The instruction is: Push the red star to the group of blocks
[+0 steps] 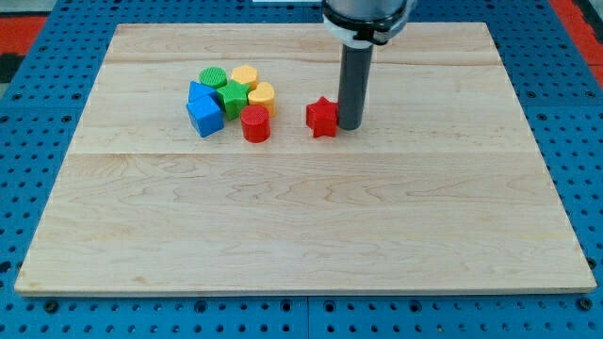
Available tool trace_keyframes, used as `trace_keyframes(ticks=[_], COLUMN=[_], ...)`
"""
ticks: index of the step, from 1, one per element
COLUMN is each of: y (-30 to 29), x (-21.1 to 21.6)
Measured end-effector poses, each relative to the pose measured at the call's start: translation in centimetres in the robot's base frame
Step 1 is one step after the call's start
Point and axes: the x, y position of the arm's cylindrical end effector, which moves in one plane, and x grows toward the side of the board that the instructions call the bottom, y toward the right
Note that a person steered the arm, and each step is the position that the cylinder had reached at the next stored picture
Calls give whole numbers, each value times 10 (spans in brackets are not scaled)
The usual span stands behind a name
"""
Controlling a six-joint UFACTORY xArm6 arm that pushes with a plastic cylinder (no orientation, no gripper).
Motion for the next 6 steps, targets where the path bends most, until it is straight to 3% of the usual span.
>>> trace_keyframes(ticks=[2, 6], y=[-36, -36], x=[-4, -26])
